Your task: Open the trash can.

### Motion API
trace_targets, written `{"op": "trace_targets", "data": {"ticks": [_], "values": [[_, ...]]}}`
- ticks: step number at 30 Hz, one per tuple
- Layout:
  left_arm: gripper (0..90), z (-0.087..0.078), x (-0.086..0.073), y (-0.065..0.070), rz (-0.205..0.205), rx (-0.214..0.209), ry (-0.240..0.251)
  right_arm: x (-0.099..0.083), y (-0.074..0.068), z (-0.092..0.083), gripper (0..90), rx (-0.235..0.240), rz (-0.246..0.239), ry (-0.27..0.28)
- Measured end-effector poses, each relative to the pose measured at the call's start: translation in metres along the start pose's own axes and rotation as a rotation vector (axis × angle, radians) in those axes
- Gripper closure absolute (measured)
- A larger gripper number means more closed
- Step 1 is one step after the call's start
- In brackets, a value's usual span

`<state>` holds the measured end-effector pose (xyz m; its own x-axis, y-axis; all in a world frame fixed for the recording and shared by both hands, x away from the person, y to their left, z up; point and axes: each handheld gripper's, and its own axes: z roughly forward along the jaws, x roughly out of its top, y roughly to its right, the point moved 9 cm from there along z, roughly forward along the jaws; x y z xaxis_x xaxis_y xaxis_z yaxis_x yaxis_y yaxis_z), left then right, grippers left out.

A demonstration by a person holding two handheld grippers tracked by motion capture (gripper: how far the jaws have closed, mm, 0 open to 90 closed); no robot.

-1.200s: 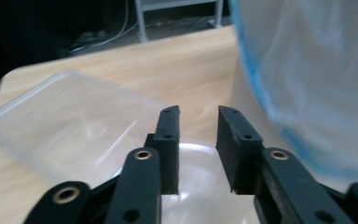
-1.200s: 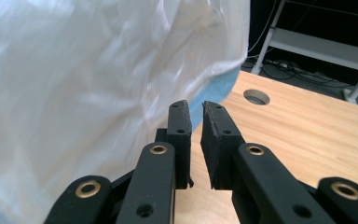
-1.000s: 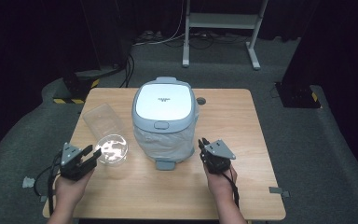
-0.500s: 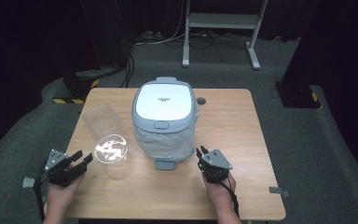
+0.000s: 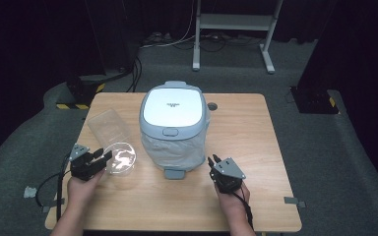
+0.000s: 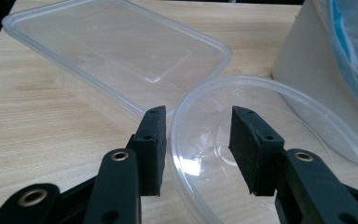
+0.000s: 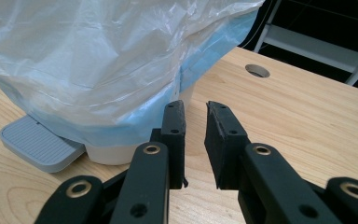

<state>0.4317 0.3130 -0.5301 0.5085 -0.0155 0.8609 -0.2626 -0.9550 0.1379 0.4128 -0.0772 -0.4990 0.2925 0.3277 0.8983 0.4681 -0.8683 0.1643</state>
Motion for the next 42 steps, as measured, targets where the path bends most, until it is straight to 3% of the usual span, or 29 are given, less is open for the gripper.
{"op": "trace_targets", "data": {"ticks": [7,11,13,16,17,20,21,26,28,30,35,42], "values": [[57.8,-0.011,-0.01,0.018,0.025,-0.044,-0.006,0.001,-0.002,0.0,76.3,-0.001,-0.003,0.003],[58.2,-0.021,-0.018,0.039,0.061,-0.071,-0.007,0.002,-0.002,-0.001,76.3,-0.001,-0.006,0.007],[58.5,-0.027,-0.025,0.056,0.1,-0.093,-0.013,0.002,-0.001,-0.001,76.3,-0.002,-0.006,0.007],[58.7,-0.032,-0.029,0.067,0.114,-0.113,-0.014,0.002,-0.001,-0.001,76.3,-0.002,-0.006,0.008],[58.7,-0.036,-0.032,0.077,0.124,-0.137,-0.016,0.002,-0.001,-0.001,76.3,-0.002,-0.003,0.007],[57.5,-0.043,-0.033,0.088,0.154,-0.136,0.002,0.002,-0.002,0.0,76.2,0.0,-0.004,0.008],[57.6,-0.045,-0.032,0.091,0.144,-0.148,0.009,0.002,-0.002,0.0,76.2,0.001,-0.006,0.009],[54.7,-0.045,-0.017,0.082,0.123,-0.129,0.054,0.002,-0.003,0.0,76.1,0.003,-0.007,0.009],[53.2,-0.038,-0.009,0.076,0.084,-0.142,0.063,0.002,-0.003,0.001,76.1,0.004,-0.001,0.007],[51.9,-0.028,-0.007,0.073,0.078,-0.146,0.05,0.002,-0.003,0.001,76.0,0.004,-0.003,0.008],[50.9,-0.012,-0.019,0.075,0.068,-0.161,-0.006,0.001,-0.002,0.0,75.9,0.003,0.001,0.005],[54.0,-0.031,-0.034,0.091,0.071,-0.202,-0.001,-0.001,0.0,0.0,75.9,0.001,0.005,0.004]]}}
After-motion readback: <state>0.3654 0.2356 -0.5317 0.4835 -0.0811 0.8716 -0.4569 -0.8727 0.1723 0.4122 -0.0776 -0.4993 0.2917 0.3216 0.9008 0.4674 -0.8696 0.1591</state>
